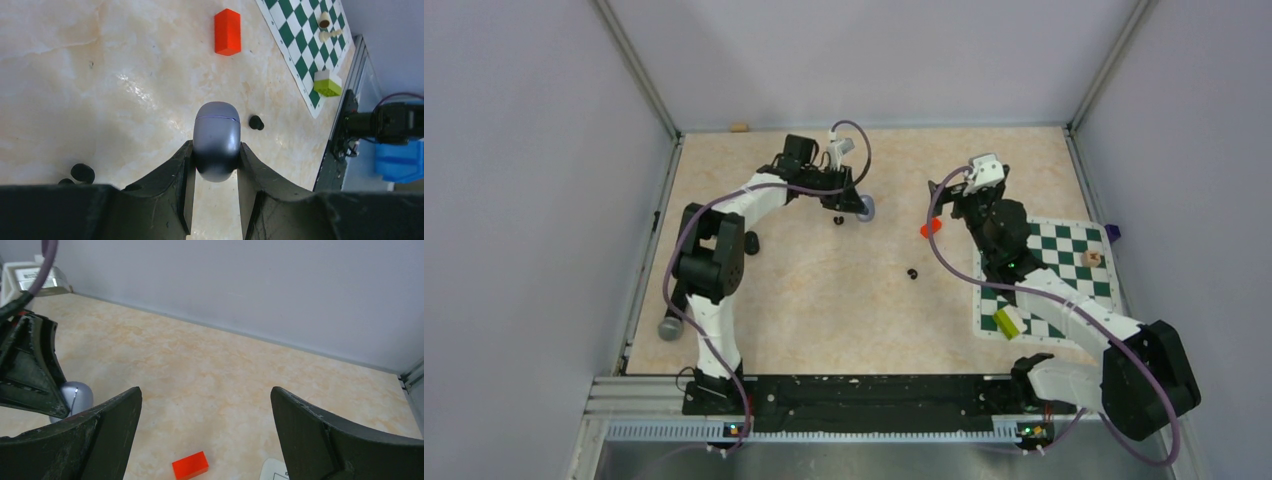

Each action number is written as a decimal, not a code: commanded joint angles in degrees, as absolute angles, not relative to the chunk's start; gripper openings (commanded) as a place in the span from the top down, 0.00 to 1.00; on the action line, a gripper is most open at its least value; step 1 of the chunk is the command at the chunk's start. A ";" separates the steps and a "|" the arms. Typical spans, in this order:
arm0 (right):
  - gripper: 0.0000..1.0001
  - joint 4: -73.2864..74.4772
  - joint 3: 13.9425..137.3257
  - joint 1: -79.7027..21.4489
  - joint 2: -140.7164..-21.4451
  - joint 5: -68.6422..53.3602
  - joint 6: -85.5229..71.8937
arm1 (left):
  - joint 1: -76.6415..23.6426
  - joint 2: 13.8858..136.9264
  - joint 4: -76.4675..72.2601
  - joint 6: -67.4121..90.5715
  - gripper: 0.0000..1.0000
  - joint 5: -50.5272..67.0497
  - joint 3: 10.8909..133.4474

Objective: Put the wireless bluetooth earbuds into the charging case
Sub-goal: Place the charging case with the earbuds at the center of the board.

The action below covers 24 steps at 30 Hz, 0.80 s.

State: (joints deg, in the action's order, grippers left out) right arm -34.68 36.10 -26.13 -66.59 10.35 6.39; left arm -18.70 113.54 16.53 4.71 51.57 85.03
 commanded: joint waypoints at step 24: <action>0.01 -37.04 36.66 -25.16 -65.85 8.95 4.92 | -21.80 130.32 14.20 24.72 0.87 37.59 98.25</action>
